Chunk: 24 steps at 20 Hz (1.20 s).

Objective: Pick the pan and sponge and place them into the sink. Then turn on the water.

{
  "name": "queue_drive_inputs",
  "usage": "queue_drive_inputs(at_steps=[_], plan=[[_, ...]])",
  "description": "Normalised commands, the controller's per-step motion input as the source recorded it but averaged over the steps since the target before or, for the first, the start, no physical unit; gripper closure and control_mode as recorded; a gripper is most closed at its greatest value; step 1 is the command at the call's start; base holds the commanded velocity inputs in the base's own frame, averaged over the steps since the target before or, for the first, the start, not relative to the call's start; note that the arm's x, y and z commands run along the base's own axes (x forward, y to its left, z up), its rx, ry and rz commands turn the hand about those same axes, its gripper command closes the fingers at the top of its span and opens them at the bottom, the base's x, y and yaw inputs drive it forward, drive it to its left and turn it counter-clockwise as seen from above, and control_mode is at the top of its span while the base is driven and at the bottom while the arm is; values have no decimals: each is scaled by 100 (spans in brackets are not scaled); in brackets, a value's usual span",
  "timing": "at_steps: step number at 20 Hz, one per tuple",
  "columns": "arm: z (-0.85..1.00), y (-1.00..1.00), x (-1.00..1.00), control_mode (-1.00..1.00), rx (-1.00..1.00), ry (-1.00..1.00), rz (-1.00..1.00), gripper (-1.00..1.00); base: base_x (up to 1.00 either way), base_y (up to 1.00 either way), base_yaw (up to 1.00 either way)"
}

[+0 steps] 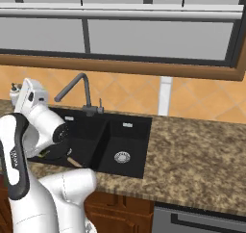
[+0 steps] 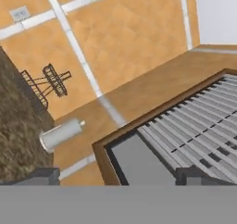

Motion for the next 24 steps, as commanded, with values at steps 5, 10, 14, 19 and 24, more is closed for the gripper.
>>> queue_drive_inputs(at_steps=[5,10,14,19,24], plan=[[50,-98,32,-100,49,48,-1,-100,0,0,0],[-21,-100,97,-100,34,61,0,-100,0,0,0],[-10,-96,80,-100,29,48,8,-100,0,0,0],[-65,-58,97,-100,6,43,31,-100,0,0,0],[-92,-25,98,-100,0,28,39,-100,0,0,0]])
